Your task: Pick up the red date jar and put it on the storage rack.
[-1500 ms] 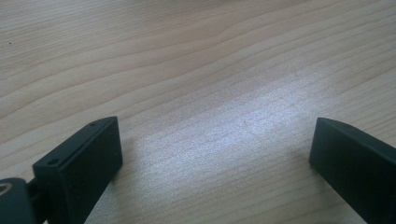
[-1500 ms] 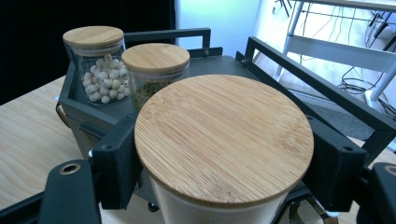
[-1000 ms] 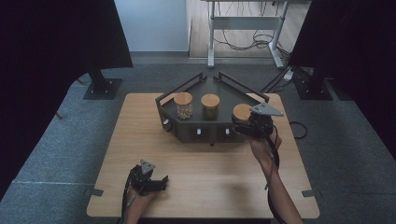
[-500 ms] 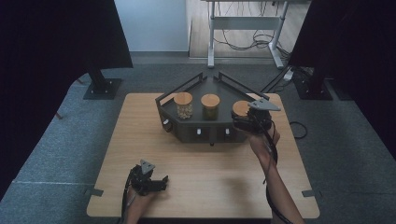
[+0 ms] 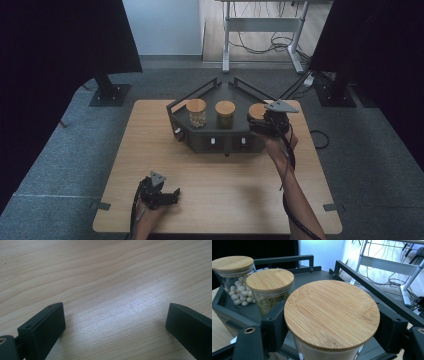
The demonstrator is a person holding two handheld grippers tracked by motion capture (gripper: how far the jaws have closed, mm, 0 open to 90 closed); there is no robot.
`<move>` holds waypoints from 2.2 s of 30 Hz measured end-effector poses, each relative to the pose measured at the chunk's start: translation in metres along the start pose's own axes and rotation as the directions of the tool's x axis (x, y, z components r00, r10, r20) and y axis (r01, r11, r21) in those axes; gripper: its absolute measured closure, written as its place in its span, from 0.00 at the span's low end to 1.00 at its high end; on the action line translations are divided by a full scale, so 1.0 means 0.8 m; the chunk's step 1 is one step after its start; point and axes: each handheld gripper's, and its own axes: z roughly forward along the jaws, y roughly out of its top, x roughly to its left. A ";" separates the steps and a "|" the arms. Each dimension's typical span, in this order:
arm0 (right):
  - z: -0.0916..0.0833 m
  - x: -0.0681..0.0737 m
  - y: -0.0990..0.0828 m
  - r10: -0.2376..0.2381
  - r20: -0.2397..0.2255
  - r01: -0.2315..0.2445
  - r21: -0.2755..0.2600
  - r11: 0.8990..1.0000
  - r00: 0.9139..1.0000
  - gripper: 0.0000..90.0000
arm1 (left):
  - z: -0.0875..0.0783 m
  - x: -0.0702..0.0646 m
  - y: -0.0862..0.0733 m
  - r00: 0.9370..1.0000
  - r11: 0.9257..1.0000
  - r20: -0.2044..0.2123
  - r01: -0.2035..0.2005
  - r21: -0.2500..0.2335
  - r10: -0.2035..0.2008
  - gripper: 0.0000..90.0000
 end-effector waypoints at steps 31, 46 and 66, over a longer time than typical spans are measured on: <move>0.051 -0.009 0.008 -0.004 0.019 0.004 0.007 1.000 1.000 0.26 | 0.000 0.000 0.000 1.000 1.000 0.001 0.001 0.001 -0.001 0.02; 0.061 -0.012 -0.004 0.012 0.009 -0.012 0.009 1.000 1.000 0.26 | 0.000 0.000 0.000 1.000 1.000 0.001 0.001 0.001 -0.001 0.02; 0.061 -0.022 -0.008 0.063 -0.024 -0.062 0.025 0.998 0.998 0.26 | 0.000 0.000 0.000 1.000 1.000 0.001 0.000 0.002 0.000 0.02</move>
